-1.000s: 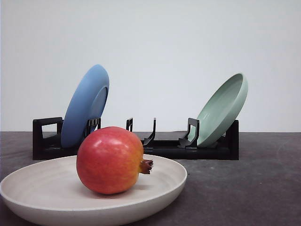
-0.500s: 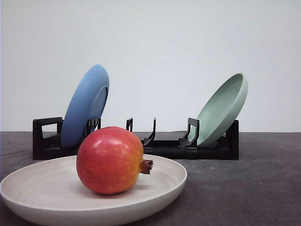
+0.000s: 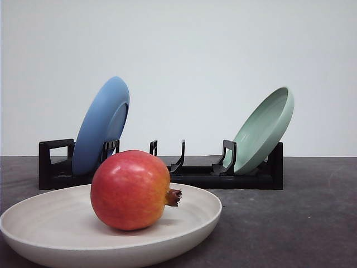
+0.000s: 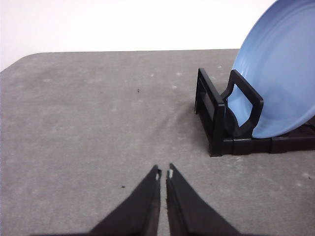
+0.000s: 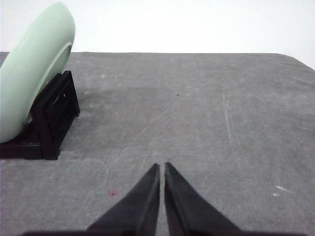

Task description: Place pomegranate in white plate

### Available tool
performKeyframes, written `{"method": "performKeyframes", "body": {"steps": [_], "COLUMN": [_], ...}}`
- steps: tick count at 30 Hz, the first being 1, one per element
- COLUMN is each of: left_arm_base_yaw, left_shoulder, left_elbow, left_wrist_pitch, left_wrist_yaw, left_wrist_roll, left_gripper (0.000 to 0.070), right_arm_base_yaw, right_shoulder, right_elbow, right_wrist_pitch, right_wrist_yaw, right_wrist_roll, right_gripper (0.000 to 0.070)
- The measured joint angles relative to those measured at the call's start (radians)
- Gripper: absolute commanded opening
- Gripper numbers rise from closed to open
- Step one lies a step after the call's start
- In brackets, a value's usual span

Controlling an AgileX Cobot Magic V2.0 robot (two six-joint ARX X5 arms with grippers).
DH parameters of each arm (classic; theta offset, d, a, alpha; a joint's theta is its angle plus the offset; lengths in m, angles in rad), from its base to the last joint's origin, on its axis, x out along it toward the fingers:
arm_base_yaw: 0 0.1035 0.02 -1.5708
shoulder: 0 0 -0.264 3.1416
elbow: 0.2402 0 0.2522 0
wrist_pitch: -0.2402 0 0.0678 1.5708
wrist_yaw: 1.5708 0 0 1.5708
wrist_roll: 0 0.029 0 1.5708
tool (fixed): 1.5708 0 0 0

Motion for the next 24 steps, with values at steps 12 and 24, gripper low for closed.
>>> {"method": "performKeyframes", "body": {"steps": [12,24], "left_arm_base_yaw": [0.000,0.000], "left_shoulder": [0.000,0.000], "left_elbow": [0.000,0.000], "left_wrist_pitch": [0.000,0.000], "left_wrist_yaw": [0.000,0.000], "left_wrist_roll": [0.000,0.000], "left_gripper": [0.0000,0.0000], "right_arm_base_yaw": [0.000,0.000], "right_shoulder": [0.000,0.000], "right_elbow": [0.000,0.000], "right_wrist_pitch": [0.000,0.000], "right_wrist_yaw": [0.000,0.000], "right_wrist_roll": [0.000,0.000], "right_gripper": [0.0013,0.0013]}}
